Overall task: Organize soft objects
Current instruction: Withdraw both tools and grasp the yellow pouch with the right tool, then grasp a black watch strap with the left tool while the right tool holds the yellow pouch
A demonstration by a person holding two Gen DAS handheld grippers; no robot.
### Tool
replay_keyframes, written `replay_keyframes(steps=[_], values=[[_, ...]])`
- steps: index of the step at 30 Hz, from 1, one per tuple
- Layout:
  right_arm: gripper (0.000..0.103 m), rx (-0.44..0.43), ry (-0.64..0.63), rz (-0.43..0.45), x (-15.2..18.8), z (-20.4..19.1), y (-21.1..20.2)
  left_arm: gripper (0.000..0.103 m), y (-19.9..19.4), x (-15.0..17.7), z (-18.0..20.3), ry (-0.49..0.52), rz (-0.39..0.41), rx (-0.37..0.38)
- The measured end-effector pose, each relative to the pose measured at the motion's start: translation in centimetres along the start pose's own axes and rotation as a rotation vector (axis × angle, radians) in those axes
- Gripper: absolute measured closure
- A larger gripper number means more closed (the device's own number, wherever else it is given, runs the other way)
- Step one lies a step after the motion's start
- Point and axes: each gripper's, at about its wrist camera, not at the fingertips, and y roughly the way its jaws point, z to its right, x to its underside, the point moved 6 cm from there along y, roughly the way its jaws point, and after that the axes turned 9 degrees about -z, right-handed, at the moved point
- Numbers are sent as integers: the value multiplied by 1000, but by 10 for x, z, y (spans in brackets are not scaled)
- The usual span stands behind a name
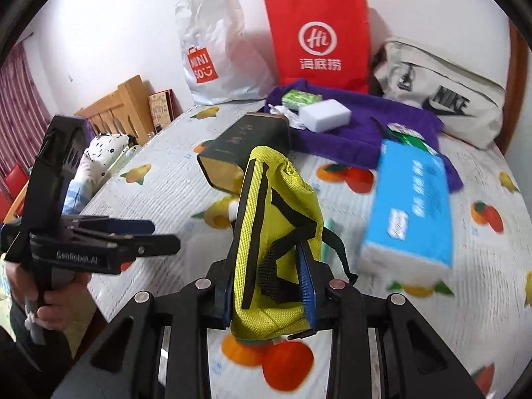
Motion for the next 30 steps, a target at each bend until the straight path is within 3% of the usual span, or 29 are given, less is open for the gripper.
replay_keyframes(steps=[6,9,11,12,24,26,30], values=[[71,49,57,-3,36,31,-16,27,16,-6,27,31,21,9],[71,55,103,-3,52,48,-16,36,26,-7,32,20,14,23],[71,59,128,-7,57,58,-14,50,36,-9,35,15,-11,31],[71,62,139,-9,59,63,-12,52,39,-9,36,12,-16,32],[71,13,157,-15,70,76,3,53,62,-23,46,22,-33,-65],[71,7,155,-13,70,76,4,76,66,-23,50,52,-36,-76],[71,-3,157,-9,71,76,2,82,59,-22,54,91,-24,-88]])
